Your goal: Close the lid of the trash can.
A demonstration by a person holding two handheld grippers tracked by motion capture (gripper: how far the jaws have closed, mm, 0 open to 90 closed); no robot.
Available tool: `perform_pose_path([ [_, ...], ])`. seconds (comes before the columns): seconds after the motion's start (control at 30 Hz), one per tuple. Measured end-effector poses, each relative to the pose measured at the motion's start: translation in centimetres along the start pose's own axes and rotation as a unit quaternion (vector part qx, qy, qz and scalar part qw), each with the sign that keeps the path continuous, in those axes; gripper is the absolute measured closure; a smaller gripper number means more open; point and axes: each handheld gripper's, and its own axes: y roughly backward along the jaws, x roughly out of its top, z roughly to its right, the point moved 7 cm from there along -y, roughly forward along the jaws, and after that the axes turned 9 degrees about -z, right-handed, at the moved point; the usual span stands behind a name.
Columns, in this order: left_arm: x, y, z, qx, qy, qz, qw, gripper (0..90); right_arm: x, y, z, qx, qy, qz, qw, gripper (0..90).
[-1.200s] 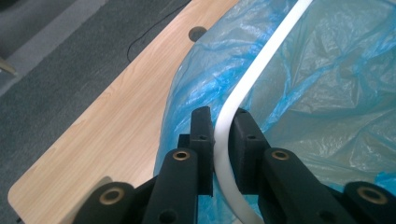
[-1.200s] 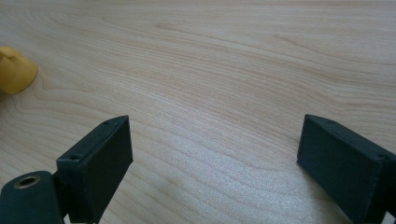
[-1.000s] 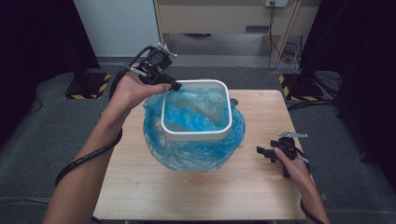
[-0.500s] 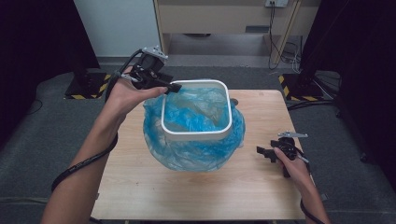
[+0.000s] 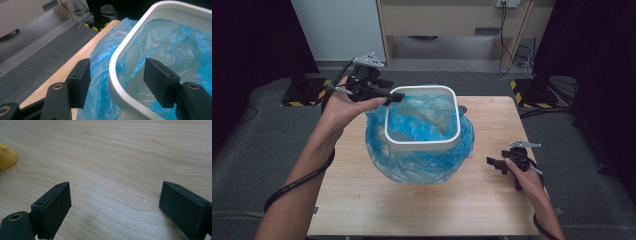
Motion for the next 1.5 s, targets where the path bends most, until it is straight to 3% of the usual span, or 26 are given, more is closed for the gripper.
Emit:
perform_pose_path([
  [0.17, -0.3, 0.7, -0.3, -0.001, 0.008, 0.018, 0.9998, 40.1, 0.0, 0.0, 0.0, 0.000, 0.000, 0.000, 1.0000, 10.3],
  [0.8, -0.9, 0.7, -0.3, -0.008, 0.004, 0.025, 0.9996, 42.3, 0.0, 0.0, 0.0, 0.002, 0.002, 0.002, 1.0000, 10.4],
  [1.07, -1.3, 2.4, -0.8, 0.005, 0.012, 0.076, 0.9971, 42.9, 0.0, 0.0, 0.0, 0.003, 0.001, 0.002, 1.0000, 10.5],
  [1.23, -2.7, 3.9, -1.5, 0.032, 0.015, 0.093, 0.9950, 44.1, -0.1, 0.0, 0.0, 0.003, 0.001, 0.002, 1.0000, 10.5],
  [1.33, -4.2, 4.7, -2.2, 0.040, 0.029, 0.109, 0.9928, 43.8, -0.1, 0.0, -0.1, 0.004, -0.002, 0.002, 1.0000, 10.6],
  [1.43, -6.2, 5.1, -3.0, 0.054, 0.038, 0.107, 0.9921, 43.7, -0.1, 0.0, 0.0, 0.004, 0.001, 0.002, 1.0000, 10.6],
  [1.5, -7.5, 4.9, -3.3, 0.052, 0.045, 0.104, 0.9922, 43.6, -0.1, 0.0, 0.0, 0.003, 0.001, 0.002, 1.0000, 10.6],
])
